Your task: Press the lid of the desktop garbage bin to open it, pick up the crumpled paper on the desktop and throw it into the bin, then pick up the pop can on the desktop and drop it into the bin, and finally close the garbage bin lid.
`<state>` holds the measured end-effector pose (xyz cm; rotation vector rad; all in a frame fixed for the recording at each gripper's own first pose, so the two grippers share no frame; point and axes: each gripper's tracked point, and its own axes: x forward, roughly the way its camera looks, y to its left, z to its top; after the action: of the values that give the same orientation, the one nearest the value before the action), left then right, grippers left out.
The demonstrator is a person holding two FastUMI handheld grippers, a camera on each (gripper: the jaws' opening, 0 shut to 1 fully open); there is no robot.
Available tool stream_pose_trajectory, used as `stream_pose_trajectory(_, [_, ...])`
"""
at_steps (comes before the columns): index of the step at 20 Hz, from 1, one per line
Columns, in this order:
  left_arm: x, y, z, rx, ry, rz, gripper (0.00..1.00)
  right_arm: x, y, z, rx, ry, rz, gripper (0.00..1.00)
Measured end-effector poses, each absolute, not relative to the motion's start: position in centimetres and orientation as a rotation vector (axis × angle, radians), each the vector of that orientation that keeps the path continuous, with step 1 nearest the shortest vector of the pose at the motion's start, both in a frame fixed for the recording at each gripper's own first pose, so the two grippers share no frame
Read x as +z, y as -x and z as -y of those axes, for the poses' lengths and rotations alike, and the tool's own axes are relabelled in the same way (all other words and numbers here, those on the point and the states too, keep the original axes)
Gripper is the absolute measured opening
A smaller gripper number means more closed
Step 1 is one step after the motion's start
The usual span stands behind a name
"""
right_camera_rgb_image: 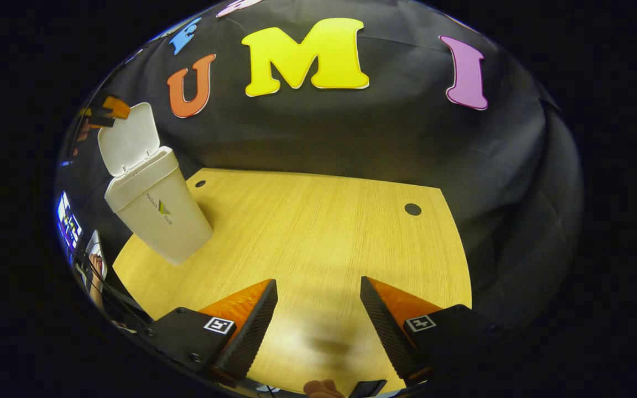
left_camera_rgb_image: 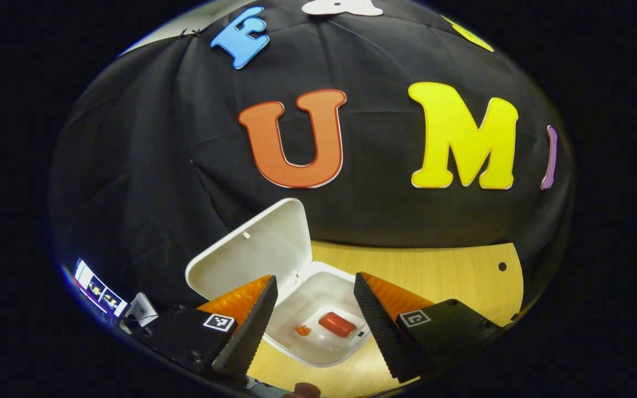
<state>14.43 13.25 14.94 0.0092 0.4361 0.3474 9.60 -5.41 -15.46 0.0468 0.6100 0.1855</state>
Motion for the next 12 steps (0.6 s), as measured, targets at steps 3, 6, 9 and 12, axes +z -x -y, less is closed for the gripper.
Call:
stream_pose_trajectory(3, [18.4, -15.4, -16.4, 0.412, -0.006, -0.372, 0.92, -15.4, -9.4, 5.1, 0.201, -0.040, -0.606, 0.94])
stream_pose_trajectory(6, [19.5, -17.1, -19.6, 0.469, 0.038, -0.337, 0.93, -15.2, -9.2, 4.8, 0.208, -0.032, -0.597, 0.94])
stream_pose_trajectory(9, [19.4, -17.6, -23.4, 0.543, 0.089, -0.338, 0.93, -15.2, -9.0, 4.6, 0.205, -0.030, -0.599, 0.94])
stream_pose_trajectory(12, [17.1, -18.1, -26.4, 0.597, 0.128, -0.385, 0.93, -14.9, -8.8, 4.8, 0.194, -0.033, -0.596, 0.96])
